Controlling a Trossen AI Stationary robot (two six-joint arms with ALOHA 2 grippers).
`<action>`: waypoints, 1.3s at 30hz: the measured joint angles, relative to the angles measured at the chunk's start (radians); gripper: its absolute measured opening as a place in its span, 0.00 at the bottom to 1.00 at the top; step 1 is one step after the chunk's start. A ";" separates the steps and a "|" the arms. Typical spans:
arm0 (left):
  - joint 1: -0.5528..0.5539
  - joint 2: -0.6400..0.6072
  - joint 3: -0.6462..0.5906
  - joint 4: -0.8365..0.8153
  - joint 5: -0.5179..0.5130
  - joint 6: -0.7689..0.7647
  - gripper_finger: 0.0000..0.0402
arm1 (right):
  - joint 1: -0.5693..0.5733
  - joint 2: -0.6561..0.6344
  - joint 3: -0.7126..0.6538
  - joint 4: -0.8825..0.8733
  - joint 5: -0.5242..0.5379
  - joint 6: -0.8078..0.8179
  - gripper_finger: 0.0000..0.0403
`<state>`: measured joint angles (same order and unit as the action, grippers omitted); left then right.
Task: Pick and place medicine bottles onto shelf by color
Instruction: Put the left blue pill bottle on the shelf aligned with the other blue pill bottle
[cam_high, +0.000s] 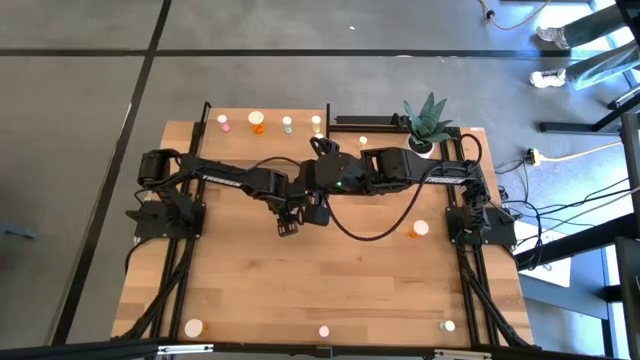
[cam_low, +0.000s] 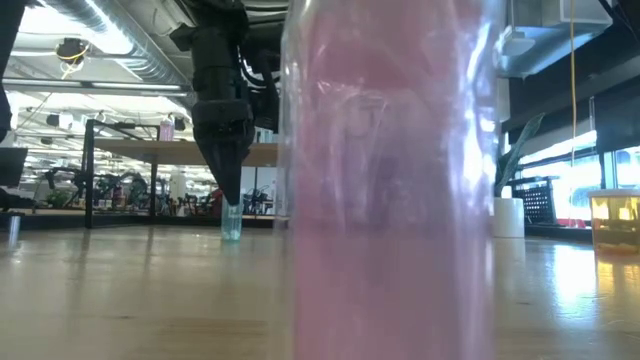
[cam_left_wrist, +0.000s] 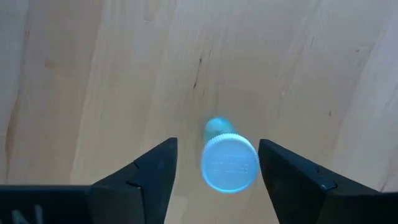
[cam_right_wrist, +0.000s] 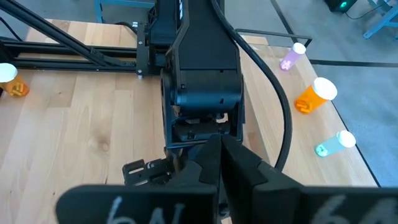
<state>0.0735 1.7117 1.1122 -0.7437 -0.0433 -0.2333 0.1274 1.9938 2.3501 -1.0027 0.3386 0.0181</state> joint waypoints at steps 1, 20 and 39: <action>0.001 -0.005 0.000 -0.006 0.000 0.000 0.55 | 0.000 0.000 0.000 0.000 0.000 0.000 0.04; 0.003 -0.376 0.000 -0.257 -0.152 -0.124 0.54 | 0.000 0.000 0.000 0.008 0.000 0.000 0.04; -0.067 -0.801 0.000 -0.426 -0.275 -0.335 0.54 | -0.006 0.000 0.000 0.090 -0.048 0.000 0.04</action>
<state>0.0066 0.9107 1.1118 -1.1694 -0.3179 -0.5683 0.1212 1.9938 2.3501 -0.9130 0.2908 0.0180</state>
